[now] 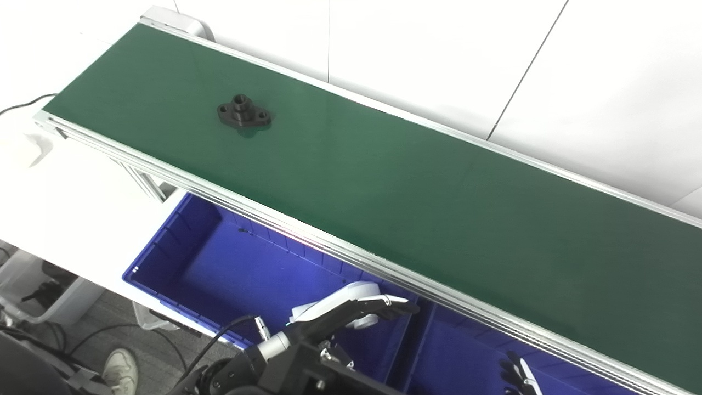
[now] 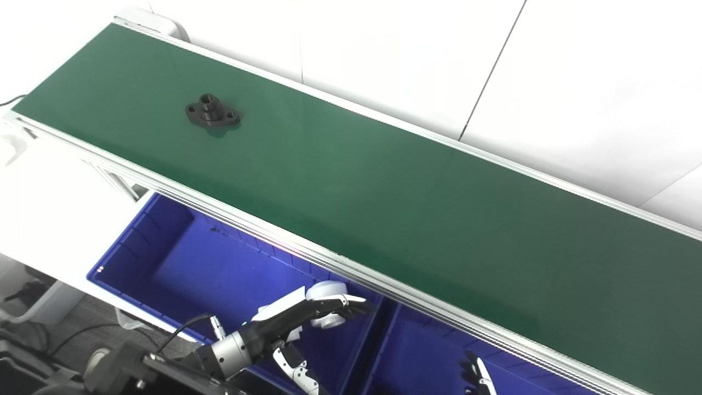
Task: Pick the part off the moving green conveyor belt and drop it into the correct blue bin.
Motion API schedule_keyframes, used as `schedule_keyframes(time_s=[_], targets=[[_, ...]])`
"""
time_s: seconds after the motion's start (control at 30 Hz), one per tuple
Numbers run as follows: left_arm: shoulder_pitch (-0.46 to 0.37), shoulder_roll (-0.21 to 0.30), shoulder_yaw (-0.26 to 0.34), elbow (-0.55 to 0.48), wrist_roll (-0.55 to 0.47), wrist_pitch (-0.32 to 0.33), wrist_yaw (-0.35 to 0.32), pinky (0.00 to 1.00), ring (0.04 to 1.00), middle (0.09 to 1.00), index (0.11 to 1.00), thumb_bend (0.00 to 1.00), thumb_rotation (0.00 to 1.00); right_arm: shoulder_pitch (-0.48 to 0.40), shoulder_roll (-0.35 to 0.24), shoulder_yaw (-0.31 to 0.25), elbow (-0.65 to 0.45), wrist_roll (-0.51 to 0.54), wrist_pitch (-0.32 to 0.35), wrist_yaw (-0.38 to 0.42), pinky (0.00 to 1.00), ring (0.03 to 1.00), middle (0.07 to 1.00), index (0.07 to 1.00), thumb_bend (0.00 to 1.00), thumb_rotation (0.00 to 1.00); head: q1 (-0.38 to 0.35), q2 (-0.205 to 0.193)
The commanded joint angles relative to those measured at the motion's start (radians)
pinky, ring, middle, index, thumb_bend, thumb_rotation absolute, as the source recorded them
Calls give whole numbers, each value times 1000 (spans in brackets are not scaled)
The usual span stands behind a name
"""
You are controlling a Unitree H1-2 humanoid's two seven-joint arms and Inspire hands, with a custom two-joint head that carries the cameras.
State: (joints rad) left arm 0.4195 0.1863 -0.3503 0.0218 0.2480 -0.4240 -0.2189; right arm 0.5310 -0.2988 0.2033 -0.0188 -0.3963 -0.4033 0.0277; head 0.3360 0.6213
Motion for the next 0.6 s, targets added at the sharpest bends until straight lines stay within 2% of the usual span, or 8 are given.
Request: schedule_keyframes(time_s=[0.0,0.2,0.57], targets=[[-4,-3,-3,-5,0,-41,20,807,852,863,828,914,211,-5,-11,9,5,6,-65,-32,717,811,866,938,873,341,-6,-5],[-5,2,-3,-6,16,-32,23,800,855,866,827,911,219,-12,-12,20,17,2,-65,-45,700,811,864,929,880,329,-30,-24],[-13,17,-10,7,15,-45,40,781,843,857,816,911,201,-17,-14,41,26,-9,-64,-71,686,800,855,922,887,339,-42,-35]])
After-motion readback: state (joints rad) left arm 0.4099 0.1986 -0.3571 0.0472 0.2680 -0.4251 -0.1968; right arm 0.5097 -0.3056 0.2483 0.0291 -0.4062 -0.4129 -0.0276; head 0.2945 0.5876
